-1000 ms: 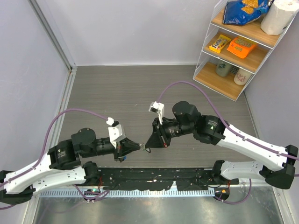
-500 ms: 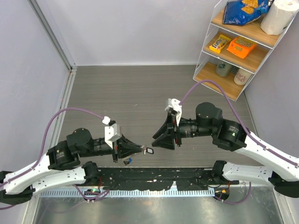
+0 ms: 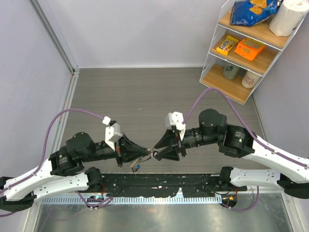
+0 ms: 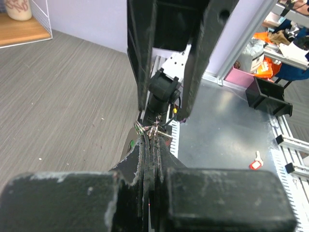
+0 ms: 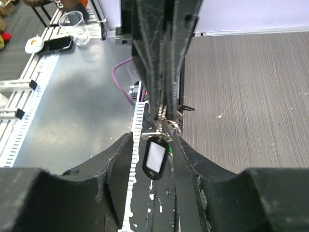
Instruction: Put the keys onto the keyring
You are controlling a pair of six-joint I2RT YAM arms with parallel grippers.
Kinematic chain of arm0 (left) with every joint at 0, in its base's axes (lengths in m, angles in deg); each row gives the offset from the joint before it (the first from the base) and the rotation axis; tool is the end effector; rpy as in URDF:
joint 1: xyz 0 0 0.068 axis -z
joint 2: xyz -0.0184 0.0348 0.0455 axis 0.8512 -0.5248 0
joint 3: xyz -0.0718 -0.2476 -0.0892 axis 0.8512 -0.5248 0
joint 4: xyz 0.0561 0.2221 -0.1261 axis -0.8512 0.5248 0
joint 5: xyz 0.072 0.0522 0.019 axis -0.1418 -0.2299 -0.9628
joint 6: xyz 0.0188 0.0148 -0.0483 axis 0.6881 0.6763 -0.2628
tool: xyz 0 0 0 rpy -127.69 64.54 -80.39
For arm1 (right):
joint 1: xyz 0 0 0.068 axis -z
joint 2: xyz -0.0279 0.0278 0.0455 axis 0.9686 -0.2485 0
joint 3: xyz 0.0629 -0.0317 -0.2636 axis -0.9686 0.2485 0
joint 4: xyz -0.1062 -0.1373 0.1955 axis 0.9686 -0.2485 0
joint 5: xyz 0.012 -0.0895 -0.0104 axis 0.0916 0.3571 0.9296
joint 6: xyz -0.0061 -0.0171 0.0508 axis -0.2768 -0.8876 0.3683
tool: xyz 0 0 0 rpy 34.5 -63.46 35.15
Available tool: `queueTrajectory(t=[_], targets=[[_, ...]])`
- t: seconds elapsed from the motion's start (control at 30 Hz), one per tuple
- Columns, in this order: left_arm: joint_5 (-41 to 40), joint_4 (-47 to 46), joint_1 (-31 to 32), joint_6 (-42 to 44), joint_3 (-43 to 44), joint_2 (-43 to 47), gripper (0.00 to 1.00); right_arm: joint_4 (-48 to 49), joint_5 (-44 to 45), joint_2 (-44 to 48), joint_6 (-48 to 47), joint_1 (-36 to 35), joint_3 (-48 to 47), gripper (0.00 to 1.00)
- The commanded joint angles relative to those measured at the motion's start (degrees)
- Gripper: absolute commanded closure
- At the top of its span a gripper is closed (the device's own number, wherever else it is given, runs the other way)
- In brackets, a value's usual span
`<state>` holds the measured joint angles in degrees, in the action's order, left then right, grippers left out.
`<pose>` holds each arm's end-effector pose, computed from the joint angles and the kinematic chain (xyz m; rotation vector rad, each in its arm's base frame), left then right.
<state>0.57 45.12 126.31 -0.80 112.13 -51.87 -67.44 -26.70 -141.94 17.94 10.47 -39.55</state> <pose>0.0382 -0.1171 0.3801 0.9292 1.4868 -1.3286 0.0671 0.1864 0.4232 -1.3462 1.3866 1.2592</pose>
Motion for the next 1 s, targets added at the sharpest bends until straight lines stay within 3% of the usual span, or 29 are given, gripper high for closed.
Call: queueTrajectory(t=[0.0, 0.97], targets=[[-1.43, -8.42, 0.33, -2.48, 0.60, 0.57, 1.00, 0.67, 2.71, -0.50, -6.15, -3.49, -2.76, 0.57], [-1.43, -10.01, 0.33, -2.83, -0.90, 1.62, 1.00, 7.26, 9.65, -2.61, -5.45, -7.37, -3.65, 0.73]])
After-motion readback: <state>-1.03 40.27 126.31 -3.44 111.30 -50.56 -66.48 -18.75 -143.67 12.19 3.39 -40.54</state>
